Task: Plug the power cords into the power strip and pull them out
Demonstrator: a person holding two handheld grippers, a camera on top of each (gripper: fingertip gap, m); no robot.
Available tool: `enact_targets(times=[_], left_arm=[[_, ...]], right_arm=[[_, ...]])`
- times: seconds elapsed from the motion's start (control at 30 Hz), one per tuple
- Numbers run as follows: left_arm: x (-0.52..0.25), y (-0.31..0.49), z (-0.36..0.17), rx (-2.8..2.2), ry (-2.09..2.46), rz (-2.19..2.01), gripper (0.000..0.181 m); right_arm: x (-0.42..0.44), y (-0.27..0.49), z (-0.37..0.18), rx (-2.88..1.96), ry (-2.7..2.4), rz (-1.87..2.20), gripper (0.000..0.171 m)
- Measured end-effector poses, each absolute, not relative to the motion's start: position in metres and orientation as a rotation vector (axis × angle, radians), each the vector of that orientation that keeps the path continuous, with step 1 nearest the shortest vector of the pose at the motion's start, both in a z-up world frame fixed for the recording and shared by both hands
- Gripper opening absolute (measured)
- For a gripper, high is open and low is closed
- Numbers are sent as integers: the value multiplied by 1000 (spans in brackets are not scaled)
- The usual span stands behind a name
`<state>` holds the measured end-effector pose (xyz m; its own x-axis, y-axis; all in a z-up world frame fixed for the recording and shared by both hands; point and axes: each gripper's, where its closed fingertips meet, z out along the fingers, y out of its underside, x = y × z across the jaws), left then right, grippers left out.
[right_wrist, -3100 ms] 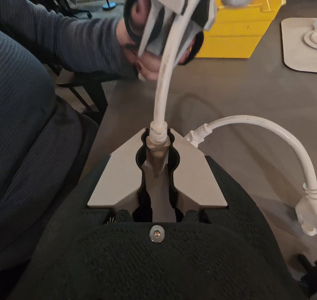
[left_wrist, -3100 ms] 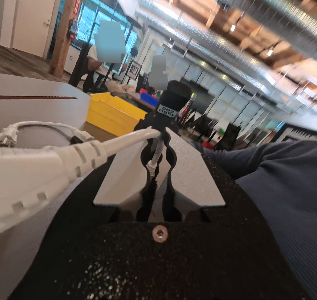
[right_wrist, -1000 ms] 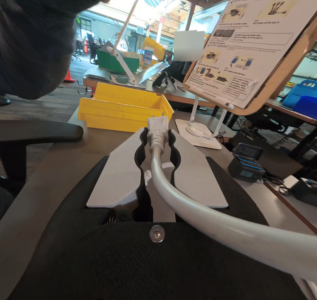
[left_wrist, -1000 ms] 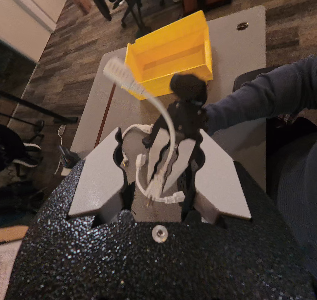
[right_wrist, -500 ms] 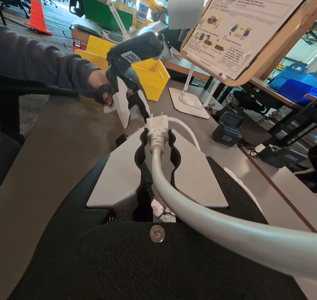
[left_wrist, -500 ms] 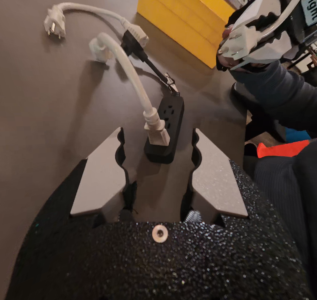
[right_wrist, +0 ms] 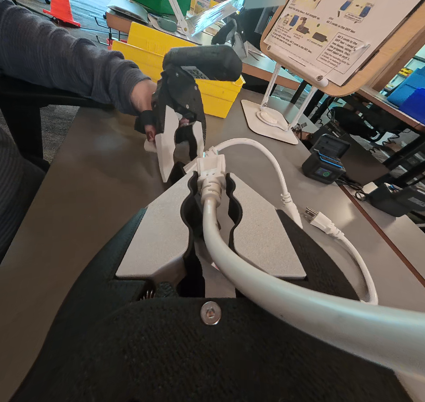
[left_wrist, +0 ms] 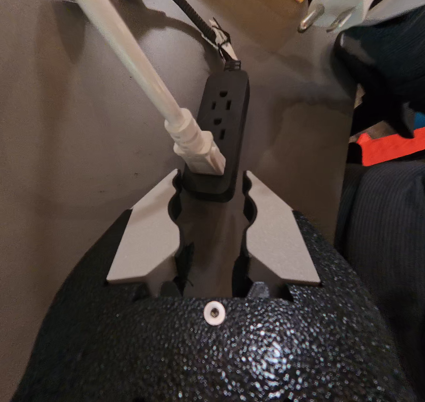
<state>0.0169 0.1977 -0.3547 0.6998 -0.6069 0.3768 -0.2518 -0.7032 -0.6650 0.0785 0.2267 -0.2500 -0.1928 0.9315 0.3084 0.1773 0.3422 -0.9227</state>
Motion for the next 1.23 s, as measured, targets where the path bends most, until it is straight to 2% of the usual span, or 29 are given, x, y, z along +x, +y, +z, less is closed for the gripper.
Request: enact_targets(times=[0.03,0.4,1.23], left_arm=[[18,198,-357,-2323,694,-755,46],[26,205,-333,-1983,1006,-222,45],[38,201,-312,-1743,1196,-77,44]], right_arm=[[78,226,-251,-1021,-1627,961,23],[83,212,-286,-1085,-1789,865,23],[83,219,-289,-1113,-2095,716,23]])
